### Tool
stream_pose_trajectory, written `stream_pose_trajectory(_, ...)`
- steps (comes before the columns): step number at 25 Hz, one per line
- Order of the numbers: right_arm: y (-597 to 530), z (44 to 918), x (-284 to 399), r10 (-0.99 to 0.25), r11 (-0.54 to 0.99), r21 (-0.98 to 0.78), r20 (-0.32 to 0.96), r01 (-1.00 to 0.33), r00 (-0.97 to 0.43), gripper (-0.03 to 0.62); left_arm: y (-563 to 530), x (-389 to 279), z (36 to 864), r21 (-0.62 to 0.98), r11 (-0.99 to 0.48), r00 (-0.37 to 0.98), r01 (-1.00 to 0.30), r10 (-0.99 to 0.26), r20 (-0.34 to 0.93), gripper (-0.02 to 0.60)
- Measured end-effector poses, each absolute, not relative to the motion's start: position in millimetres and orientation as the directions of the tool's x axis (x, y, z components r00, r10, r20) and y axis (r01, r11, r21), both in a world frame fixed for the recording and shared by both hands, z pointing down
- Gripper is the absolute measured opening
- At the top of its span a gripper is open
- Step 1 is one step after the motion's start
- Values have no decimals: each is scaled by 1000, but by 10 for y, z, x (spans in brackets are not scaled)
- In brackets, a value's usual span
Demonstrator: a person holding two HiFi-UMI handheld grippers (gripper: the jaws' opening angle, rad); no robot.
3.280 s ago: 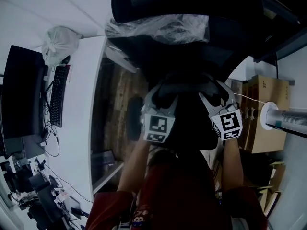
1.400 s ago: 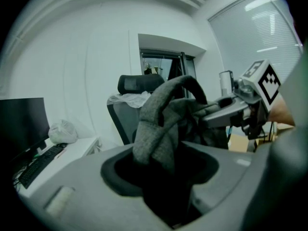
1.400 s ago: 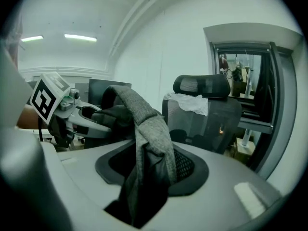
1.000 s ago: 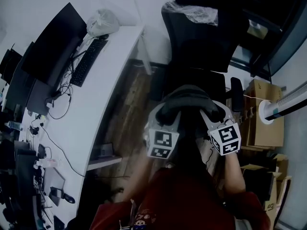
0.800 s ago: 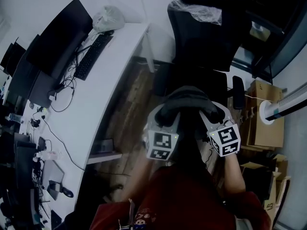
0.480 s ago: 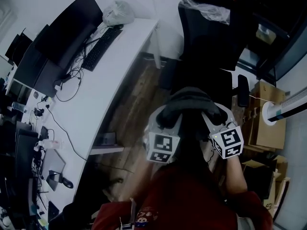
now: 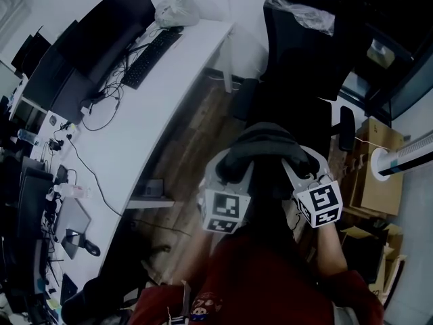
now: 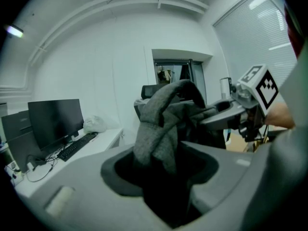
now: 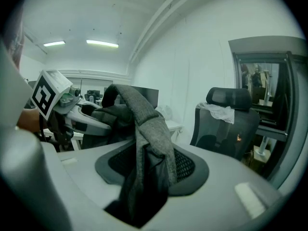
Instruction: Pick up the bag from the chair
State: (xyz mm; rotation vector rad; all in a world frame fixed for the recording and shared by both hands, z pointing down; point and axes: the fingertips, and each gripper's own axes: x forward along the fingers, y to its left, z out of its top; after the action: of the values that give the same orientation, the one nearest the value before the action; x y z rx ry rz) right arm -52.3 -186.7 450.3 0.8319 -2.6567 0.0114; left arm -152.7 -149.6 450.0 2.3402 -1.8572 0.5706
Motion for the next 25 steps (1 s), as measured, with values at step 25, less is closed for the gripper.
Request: stream_pose_trajectory(25,-1683,4386,-781,-524,849,139,336,-509,-783,181,-1281,-1756,4383,-125,-207,156,-970,-930,334,212)
